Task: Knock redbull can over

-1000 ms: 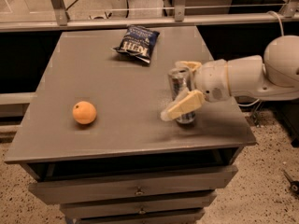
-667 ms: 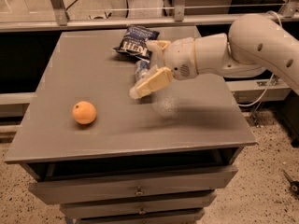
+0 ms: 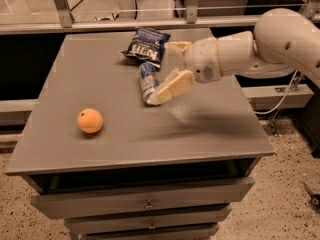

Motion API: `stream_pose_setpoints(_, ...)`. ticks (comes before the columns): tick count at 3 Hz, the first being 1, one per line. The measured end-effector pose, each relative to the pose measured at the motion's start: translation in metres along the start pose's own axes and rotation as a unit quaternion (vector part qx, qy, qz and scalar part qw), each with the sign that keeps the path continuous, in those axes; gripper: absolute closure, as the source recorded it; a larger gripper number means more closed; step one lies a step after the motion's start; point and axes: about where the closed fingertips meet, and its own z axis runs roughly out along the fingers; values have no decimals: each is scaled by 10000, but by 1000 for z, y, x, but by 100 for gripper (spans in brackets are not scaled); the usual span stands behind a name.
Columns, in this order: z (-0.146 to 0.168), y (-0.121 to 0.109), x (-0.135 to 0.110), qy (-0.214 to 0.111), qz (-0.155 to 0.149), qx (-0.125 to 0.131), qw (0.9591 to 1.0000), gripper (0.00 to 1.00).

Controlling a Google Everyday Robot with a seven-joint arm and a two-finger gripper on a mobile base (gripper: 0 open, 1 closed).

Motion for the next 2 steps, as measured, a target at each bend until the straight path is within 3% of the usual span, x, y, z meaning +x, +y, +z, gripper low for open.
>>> stream_pose_setpoints(1, -59, -12, 1, 344, -345, 191, 9986, 0)
stream_pose_setpoints(2, -75, -14, -4, 401, -463, 195, 9979, 0)
